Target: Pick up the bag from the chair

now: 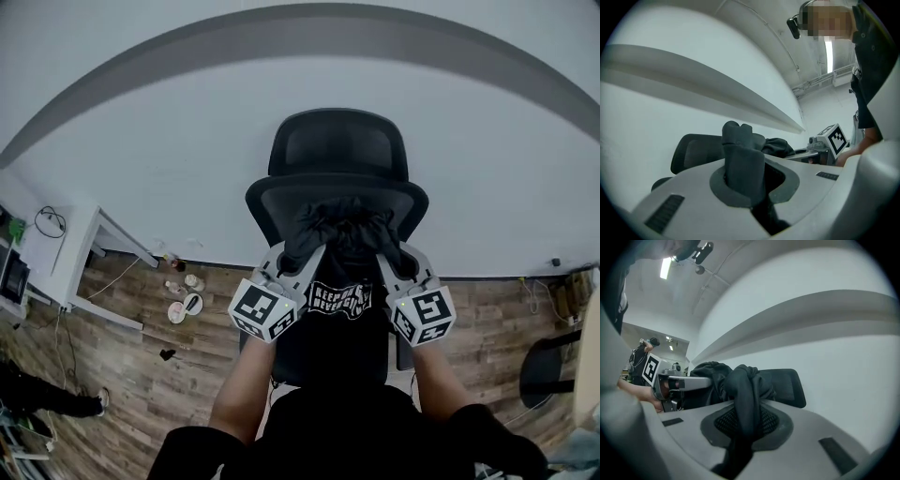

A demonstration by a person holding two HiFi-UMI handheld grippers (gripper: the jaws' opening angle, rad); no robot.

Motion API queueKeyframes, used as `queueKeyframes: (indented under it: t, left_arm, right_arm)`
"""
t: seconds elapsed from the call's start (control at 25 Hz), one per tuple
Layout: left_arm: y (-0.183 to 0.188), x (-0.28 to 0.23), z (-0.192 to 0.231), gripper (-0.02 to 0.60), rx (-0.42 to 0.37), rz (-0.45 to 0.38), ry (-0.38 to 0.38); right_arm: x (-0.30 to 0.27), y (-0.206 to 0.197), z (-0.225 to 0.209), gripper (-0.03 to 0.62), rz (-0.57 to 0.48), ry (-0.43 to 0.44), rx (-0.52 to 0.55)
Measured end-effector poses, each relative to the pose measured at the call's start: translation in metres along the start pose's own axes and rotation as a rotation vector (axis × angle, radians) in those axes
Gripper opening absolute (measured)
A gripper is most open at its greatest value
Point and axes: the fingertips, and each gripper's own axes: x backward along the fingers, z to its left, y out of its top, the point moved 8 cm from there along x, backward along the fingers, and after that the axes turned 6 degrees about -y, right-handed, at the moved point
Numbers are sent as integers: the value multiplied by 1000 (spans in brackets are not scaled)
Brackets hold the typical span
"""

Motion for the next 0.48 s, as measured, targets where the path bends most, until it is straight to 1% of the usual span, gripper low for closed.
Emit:
queueKeyframes:
  t: [0.16, 0.48]
  left_arm:
    - [3, 0, 1, 43, -2, 1, 11]
    - [-3, 1, -1, 43, 16, 18, 26]
  right_arm:
    - [-1, 3, 0, 64, -2, 7, 2]
    - [-1, -3, 1, 64, 17, 23, -6]
